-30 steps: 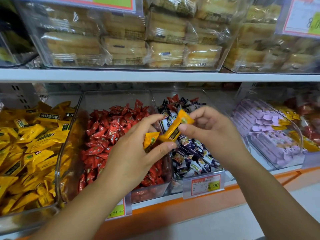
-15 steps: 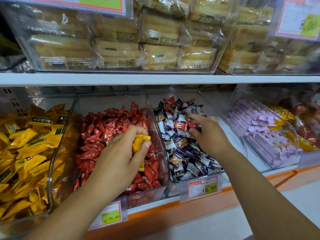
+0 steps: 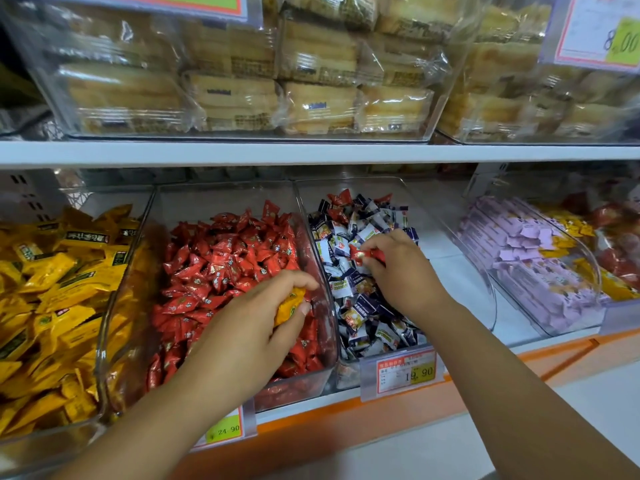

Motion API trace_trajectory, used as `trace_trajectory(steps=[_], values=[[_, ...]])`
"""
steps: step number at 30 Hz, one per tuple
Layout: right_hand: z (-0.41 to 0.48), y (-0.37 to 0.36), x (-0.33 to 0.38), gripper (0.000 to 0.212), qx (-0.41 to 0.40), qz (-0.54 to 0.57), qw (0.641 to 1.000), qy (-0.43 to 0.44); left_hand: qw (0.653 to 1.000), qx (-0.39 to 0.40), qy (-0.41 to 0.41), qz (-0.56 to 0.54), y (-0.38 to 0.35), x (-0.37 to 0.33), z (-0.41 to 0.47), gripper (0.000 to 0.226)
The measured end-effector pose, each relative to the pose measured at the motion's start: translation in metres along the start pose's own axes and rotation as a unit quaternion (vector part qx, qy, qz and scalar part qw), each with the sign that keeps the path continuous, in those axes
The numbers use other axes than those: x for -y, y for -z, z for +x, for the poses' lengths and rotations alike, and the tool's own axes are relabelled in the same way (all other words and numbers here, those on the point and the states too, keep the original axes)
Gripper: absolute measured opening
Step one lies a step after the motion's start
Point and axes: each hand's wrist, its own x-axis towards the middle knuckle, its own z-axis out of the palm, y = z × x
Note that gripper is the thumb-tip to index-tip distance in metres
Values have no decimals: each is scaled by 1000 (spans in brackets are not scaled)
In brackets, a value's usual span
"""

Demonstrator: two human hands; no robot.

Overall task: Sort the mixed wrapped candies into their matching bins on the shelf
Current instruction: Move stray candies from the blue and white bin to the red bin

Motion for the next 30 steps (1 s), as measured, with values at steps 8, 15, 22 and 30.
trace_trajectory(steps=[8, 15, 22, 30], values=[[-4, 34, 50, 11, -47, 170, 983, 45, 1000, 12, -4, 14, -1, 3, 1, 19], [16, 42, 30, 35, 16, 98, 995, 1, 1000, 16, -1, -1, -2, 6, 2, 18], [13, 17, -19, 15, 12, 6, 998, -68, 1000, 26, 0, -6, -2, 7, 3, 18], [12, 19, -20, 20, 28, 8, 999, -42, 1000, 23, -5, 4, -2, 6, 2, 18]])
